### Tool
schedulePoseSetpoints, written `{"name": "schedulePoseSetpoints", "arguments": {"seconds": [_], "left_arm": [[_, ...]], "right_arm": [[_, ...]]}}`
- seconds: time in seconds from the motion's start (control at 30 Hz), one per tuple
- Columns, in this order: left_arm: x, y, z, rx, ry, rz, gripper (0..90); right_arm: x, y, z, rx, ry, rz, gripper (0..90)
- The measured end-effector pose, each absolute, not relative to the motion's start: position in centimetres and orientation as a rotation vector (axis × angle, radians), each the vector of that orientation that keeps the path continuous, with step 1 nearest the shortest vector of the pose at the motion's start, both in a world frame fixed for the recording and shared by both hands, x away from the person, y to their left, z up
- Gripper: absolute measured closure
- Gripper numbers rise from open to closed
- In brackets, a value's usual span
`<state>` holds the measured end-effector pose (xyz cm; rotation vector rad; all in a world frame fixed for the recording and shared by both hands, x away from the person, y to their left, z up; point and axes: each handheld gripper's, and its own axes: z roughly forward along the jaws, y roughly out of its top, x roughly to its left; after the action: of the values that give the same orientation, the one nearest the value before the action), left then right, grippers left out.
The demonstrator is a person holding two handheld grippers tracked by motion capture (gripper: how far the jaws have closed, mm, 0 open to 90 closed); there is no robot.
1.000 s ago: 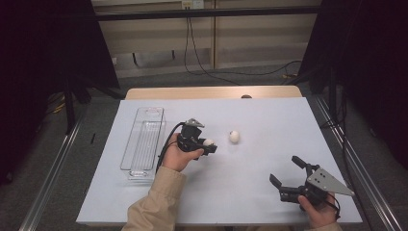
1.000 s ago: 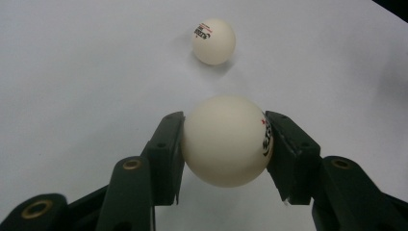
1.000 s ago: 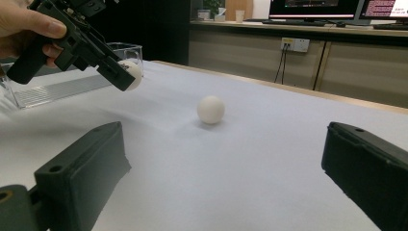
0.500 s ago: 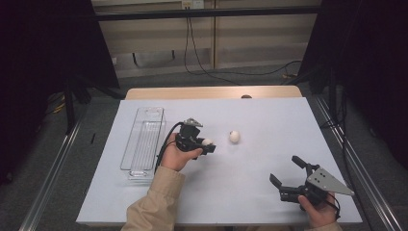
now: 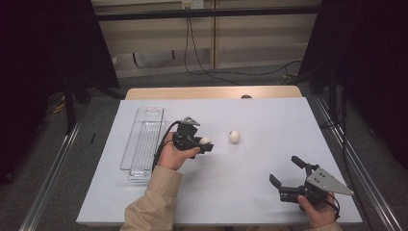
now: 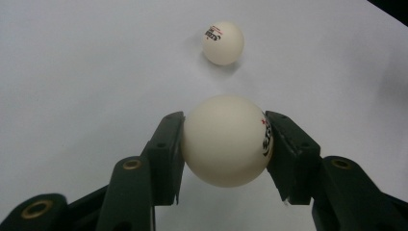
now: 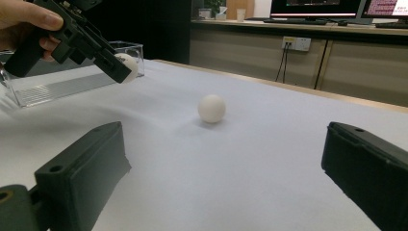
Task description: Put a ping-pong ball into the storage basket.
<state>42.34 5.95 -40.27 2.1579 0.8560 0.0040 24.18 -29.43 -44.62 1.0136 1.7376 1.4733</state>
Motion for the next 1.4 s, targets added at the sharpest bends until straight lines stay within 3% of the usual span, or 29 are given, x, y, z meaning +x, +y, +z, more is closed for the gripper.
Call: {"name": "schedulePoseSetpoints", "arguments": {"seconds": [1.4], "left_arm": [[43.0,8.0,-40.1,2.155,0.910,0.032,51.1]], "right_arm": [[24.2,-29.6,-44.6,1.019,1.731,1.475,1.4]]}}
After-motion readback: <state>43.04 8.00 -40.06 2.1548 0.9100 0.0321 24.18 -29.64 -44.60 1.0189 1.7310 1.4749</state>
